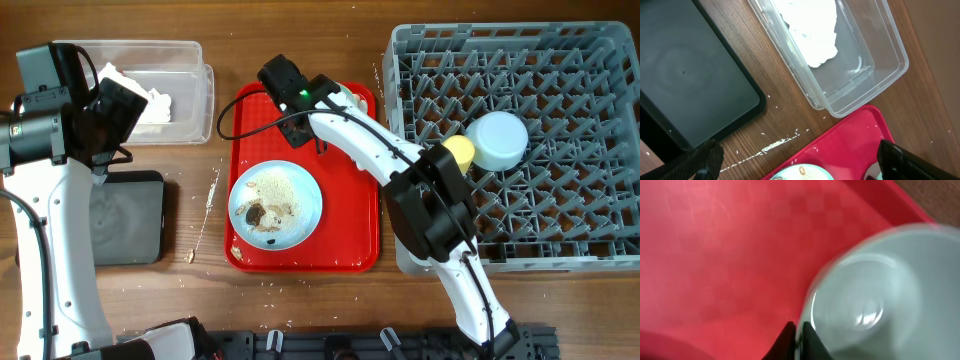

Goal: Sort waste into correct bins and load items into the dishwasher rack

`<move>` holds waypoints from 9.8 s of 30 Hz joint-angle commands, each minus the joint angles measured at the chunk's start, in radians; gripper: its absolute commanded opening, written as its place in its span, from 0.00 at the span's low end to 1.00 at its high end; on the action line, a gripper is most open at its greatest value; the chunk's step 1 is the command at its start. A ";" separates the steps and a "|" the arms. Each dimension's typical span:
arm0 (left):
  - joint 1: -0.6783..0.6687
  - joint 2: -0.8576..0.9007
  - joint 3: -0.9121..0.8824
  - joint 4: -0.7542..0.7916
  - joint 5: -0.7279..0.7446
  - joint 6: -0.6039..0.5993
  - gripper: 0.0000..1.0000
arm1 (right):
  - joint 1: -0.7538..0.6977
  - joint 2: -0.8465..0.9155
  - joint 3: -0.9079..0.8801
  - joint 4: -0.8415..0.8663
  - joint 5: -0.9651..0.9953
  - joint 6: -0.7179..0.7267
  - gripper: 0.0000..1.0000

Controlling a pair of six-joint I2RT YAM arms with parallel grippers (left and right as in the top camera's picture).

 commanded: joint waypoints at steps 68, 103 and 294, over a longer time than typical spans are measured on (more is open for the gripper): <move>0.004 0.006 -0.001 0.000 -0.013 0.001 1.00 | -1.334 -0.818 -0.592 -0.546 -0.614 0.016 0.36; 0.005 0.006 -0.001 0.000 -0.013 0.001 1.00 | -0.454 -1.064 -0.724 0.129 -0.497 0.433 0.60; 0.004 0.006 -0.001 0.000 -0.013 0.001 1.00 | -0.350 -0.568 -0.132 -0.067 -0.615 0.266 1.00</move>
